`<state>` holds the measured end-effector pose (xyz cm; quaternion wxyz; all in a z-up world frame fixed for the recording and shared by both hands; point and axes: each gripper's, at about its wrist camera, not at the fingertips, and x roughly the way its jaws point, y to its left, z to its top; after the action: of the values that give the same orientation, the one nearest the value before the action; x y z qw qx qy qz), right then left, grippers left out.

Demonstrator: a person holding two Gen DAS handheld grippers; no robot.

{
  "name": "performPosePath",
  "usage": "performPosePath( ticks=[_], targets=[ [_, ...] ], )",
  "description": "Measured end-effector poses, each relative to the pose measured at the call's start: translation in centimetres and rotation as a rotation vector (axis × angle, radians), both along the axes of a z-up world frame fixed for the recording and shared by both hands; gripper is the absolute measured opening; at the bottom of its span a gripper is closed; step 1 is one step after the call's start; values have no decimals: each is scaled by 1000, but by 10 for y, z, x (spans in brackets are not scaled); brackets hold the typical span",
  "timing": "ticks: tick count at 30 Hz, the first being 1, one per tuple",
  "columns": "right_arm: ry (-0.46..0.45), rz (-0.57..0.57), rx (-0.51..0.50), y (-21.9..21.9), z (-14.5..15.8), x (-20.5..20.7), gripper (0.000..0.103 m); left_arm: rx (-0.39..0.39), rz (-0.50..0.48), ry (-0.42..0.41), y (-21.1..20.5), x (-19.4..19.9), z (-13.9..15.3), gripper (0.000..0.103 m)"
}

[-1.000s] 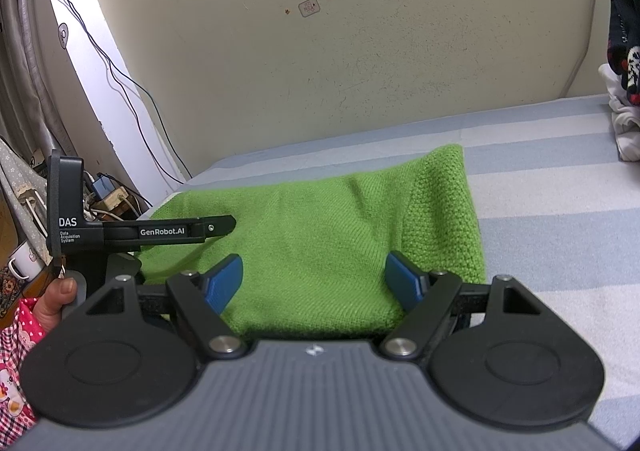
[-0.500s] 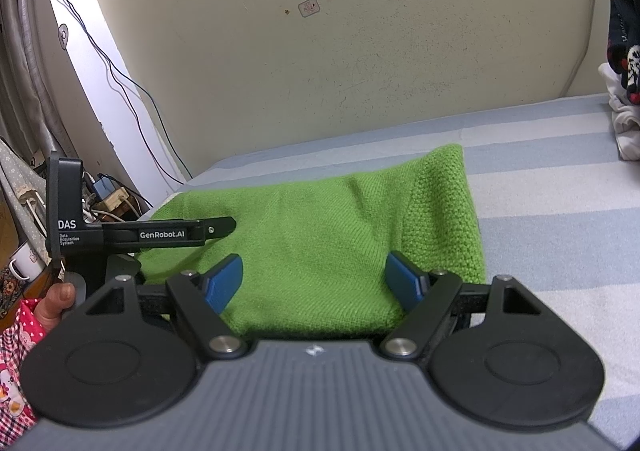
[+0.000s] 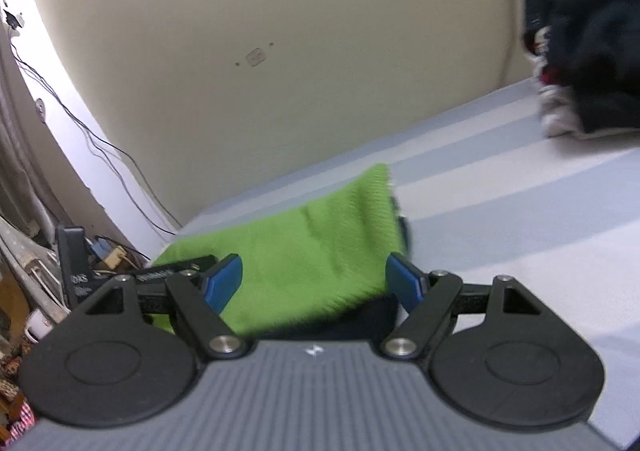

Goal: Fold small clothes

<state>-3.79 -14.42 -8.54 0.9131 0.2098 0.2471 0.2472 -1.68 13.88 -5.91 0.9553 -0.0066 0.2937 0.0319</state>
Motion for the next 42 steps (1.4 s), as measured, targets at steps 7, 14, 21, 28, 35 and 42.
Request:
performPosePath(
  ticks=[7,14,21,28,35,42],
  targets=[
    [118,-3,-3,-1,-6,14,81,-146,-128,-30,-3,-48,14,87],
    [245,67,58,44,-17,51,47,-238,-200,122,-7,-20,2,36],
    [220,179,148,101,48,61,27,-283,-191,122,12,-22,4,21],
    [161,391,1,262,96,81,28,-436,-73,-75,94,-88,32,40],
    [301,603,-120,409,43,112,62,-460,154,-224,166,-157,54,86],
    [38,597,-6,368,108,93,65,-311,163,-174,136,-117,48,102]
  ],
)
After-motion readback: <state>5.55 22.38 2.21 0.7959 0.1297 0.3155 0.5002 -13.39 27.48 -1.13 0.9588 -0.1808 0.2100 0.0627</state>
